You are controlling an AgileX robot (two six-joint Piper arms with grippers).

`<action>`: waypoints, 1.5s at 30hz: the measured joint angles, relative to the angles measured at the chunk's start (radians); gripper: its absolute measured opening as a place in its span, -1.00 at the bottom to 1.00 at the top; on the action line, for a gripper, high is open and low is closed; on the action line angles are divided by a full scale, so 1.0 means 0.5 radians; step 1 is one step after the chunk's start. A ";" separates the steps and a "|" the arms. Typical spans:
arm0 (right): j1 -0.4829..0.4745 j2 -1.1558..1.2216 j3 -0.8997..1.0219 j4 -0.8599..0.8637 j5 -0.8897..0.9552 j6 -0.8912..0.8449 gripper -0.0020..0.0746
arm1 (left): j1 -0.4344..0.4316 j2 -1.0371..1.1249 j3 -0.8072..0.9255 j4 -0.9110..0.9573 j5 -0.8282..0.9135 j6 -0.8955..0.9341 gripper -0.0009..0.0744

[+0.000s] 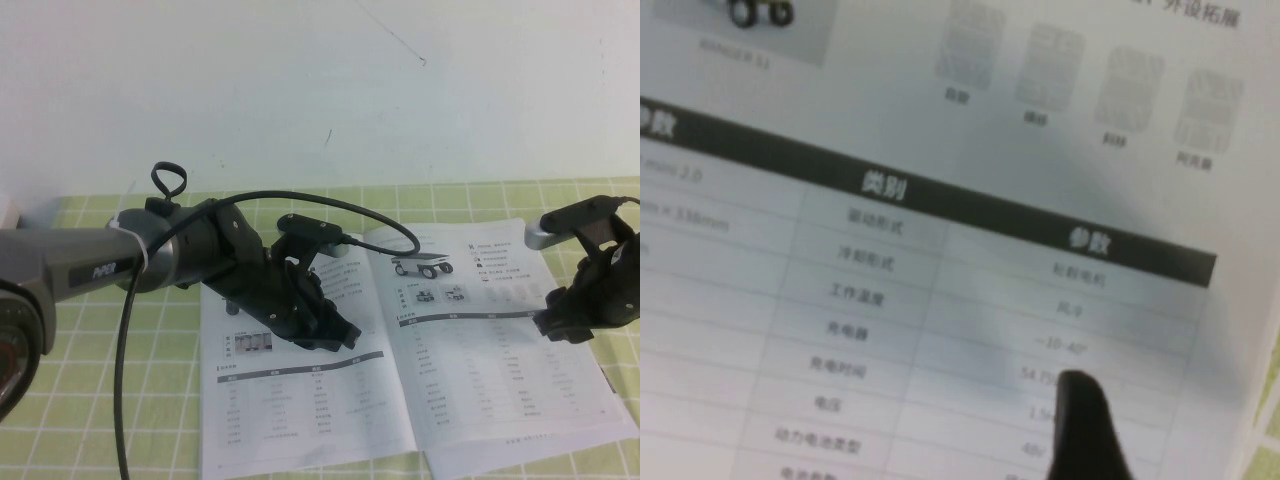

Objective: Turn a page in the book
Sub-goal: Open the closed book

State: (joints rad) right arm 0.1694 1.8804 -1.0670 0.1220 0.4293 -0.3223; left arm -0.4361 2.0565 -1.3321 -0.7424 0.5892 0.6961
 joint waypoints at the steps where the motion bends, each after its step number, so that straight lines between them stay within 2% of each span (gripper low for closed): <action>1: 0.000 0.015 -0.004 0.000 -0.001 0.002 0.09 | 0.000 0.000 0.000 -0.003 0.000 0.005 -0.99; 13: 0.000 0.082 -0.030 0.007 0.029 0.045 0.08 | 0.000 0.000 0.000 -0.003 0.000 0.024 -0.99; 22: 0.000 0.096 -0.058 0.029 0.063 0.050 -0.08 | 0.000 0.000 0.000 -0.003 0.000 0.032 -0.99; 38: -0.014 0.122 -0.144 0.104 0.143 0.050 -0.13 | 0.000 0.000 0.000 -0.003 0.000 0.036 -0.99; 45: -0.014 0.122 -0.178 0.149 0.173 0.042 -0.33 | 0.000 0.000 0.000 -0.003 0.000 0.040 -0.99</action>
State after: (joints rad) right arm 0.1626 1.9416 -1.1563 0.1966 0.5159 -0.3014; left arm -0.4361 2.0565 -1.3321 -0.7441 0.5892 0.7159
